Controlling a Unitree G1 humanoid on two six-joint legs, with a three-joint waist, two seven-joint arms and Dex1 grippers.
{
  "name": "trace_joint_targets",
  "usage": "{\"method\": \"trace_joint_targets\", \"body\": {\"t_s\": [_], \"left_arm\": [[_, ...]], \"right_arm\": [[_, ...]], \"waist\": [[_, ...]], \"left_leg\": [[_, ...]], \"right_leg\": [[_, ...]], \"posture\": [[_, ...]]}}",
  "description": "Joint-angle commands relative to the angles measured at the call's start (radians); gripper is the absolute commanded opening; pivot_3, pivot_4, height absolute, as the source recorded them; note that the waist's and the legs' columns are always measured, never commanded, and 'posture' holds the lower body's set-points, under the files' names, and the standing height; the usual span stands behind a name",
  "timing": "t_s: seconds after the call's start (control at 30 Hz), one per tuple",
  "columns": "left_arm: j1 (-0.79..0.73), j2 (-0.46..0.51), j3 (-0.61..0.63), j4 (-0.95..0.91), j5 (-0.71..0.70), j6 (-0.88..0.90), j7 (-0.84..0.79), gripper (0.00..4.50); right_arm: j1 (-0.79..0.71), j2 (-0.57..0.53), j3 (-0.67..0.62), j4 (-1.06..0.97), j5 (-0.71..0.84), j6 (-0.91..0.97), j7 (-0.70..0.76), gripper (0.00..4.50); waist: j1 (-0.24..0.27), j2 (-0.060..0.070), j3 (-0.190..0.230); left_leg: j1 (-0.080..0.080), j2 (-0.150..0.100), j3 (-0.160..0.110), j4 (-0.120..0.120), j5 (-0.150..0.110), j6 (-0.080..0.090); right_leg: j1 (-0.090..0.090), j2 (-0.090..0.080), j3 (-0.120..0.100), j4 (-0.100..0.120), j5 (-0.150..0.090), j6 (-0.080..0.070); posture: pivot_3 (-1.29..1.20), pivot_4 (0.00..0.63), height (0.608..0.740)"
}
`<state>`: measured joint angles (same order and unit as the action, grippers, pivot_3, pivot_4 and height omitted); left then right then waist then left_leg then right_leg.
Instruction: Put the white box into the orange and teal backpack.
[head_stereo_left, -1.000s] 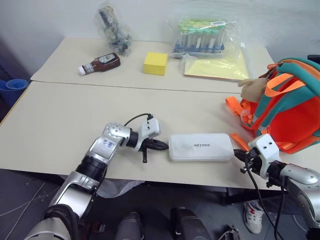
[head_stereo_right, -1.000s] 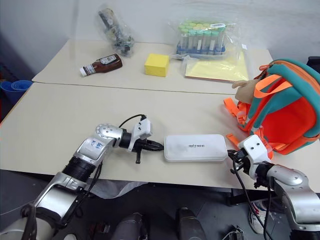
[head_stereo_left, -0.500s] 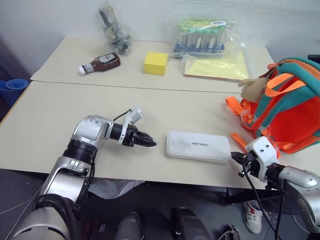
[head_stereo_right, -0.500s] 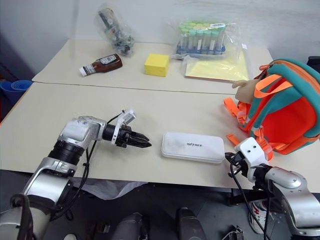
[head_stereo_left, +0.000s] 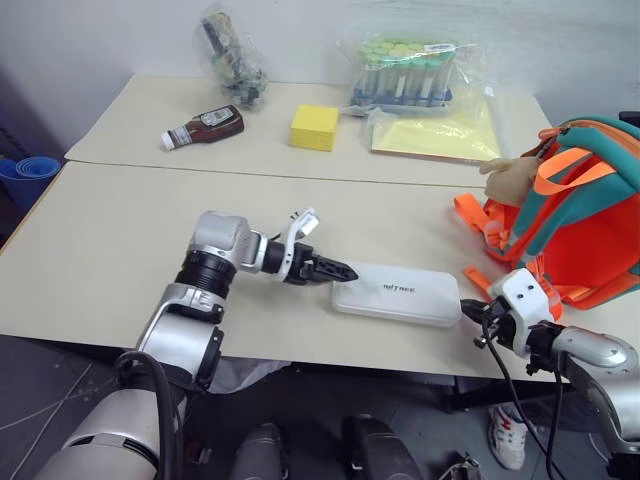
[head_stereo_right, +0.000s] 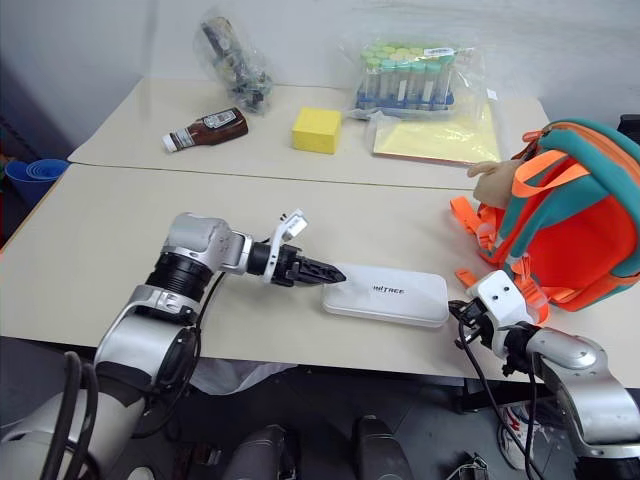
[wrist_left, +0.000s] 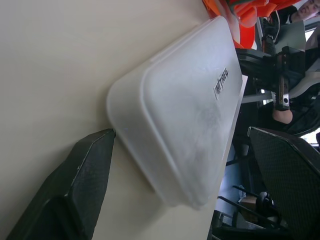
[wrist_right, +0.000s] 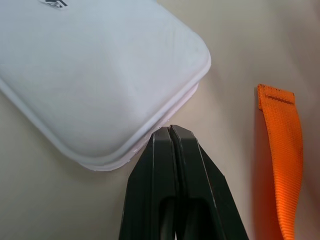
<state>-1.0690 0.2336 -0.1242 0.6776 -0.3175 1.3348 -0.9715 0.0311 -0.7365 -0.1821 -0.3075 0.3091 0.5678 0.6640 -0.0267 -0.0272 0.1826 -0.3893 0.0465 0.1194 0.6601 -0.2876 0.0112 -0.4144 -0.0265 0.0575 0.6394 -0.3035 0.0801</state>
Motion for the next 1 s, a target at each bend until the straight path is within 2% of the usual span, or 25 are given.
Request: {"method": "trace_joint_targets", "body": {"t_s": [0.03, 0.23, 0.27, 0.37, 0.57, 0.63, 0.67, 0.77, 0.8, 0.83, 1.0], "left_arm": [[-0.009, -0.066, 0.008, 0.013, -0.026, 0.041, 0.049, 4.47], [-0.046, -0.121, 0.126, 0.061, -0.049, 0.043, 0.135, 4.47], [-0.053, -0.123, 0.142, 0.069, -0.051, 0.036, 0.144, 4.30], [-0.069, -0.115, 0.180, 0.079, -0.071, 0.040, 0.154, 3.63], [-0.048, -0.081, 0.196, 0.011, -0.124, 0.094, 0.143, 1.77], [-0.029, -0.063, 0.204, -0.044, -0.157, 0.132, 0.141, 1.30], [-0.019, -0.052, 0.214, -0.074, -0.173, 0.152, 0.144, 1.24], [0.009, -0.007, 0.272, -0.149, -0.212, 0.194, 0.158, 1.24], [0.016, 0.010, 0.301, -0.166, -0.223, 0.203, 0.165, 1.24], [0.019, 0.025, 0.331, -0.179, -0.231, 0.211, 0.174, 1.24], [0.020, 0.077, 0.488, -0.216, -0.267, 0.220, 0.227, 1.24]], "right_arm": [[-0.020, 0.009, 0.005, -0.009, -0.002, -0.022, 0.001, 0.00], [-0.033, 0.020, 0.016, 0.006, -0.008, -0.028, -0.005, 0.00], [-0.034, 0.022, 0.017, 0.008, -0.010, -0.028, -0.006, 0.00], [-0.029, 0.031, 0.017, 0.012, -0.015, -0.032, -0.008, 0.00], [0.014, 0.051, -0.014, -0.010, -0.011, -0.042, -0.026, 0.00], [0.052, 0.064, -0.066, -0.056, 0.019, -0.023, -0.044, 0.00], [0.074, 0.071, -0.101, -0.090, 0.039, -0.008, -0.055, 0.00], [0.139, 0.103, -0.235, -0.199, 0.109, 0.058, -0.099, 0.59], [0.153, 0.116, -0.282, -0.232, 0.132, 0.082, -0.120, 1.02], [0.160, 0.129, -0.328, -0.262, 0.159, 0.110, -0.143, 1.23], [0.090, 0.167, -0.481, -0.327, 0.283, 0.236, -0.264, 2.70]], "waist": [[0.001, 0.000, 0.000], [0.000, 0.000, 0.000], [0.000, 0.000, 0.000], [-0.003, 0.000, 0.000], [-0.003, 0.000, 0.000], [-0.002, 0.000, 0.000], [-0.002, 0.000, 0.000], [-0.005, 0.000, 0.000], [-0.005, 0.000, 0.000], [-0.005, 0.000, 0.000], [-0.005, 0.000, 0.000]], "left_leg": [[0.000, 0.000, 0.000, 0.000, 0.000, 0.000], [0.000, 0.000, 0.000, 0.000, 0.000, -0.001], [0.000, 0.000, 0.000, 0.000, 0.000, -0.001], [0.000, 0.000, 0.000, 0.000, 0.001, -0.002], [0.000, 0.001, 0.001, 0.000, 0.002, -0.007], [0.000, 0.000, 0.001, 0.000, 0.003, -0.007], [0.000, 0.000, 0.001, 0.000, 0.003, -0.008], [0.000, 0.001, 0.001, 0.000, 0.003, -0.010], [0.000, 0.001, 0.001, 0.000, 0.003, -0.010], [0.001, 0.001, 0.001, 0.000, 0.003, -0.011], [0.001, 0.001, 0.001, 0.000, 0.003, -0.011]], "right_leg": [[0.000, 0.000, 0.000, 0.000, 0.000, 0.000], [0.000, 0.000, 0.000, 0.000, 0.000, 0.000], [0.000, 0.000, 0.000, 0.000, 0.000, 0.000], [-0.001, 0.000, 0.000, 0.001, 0.000, 0.000], [-0.002, 0.001, 0.000, 0.003, 0.000, 0.000], [-0.001, 0.001, 0.000, 0.003, 0.000, 0.000], [-0.002, 0.001, 0.000, 0.003, 0.000, 0.000], [-0.003, 0.001, 0.001, 0.005, -0.001, 0.000], [-0.003, 0.001, 0.001, 0.006, -0.002, -0.001], [-0.003, 0.001, 0.001, 0.006, -0.002, -0.001], [-0.003, 0.001, 0.001, 0.008, -0.002, -0.001]], "posture": [[0.00, 0.150, 0.740], [0.00, 0.150, 0.740], [0.00, 0.150, 0.740], [0.00, 0.150, 0.740], [0.00, 0.150, 0.740], [0.00, 0.150, 0.740], [0.00, 0.150, 0.740], [0.00, 0.150, 0.740], [0.00, 0.150, 0.740], [0.00, 0.150, 0.740], [0.00, 0.150, 0.740]]}}
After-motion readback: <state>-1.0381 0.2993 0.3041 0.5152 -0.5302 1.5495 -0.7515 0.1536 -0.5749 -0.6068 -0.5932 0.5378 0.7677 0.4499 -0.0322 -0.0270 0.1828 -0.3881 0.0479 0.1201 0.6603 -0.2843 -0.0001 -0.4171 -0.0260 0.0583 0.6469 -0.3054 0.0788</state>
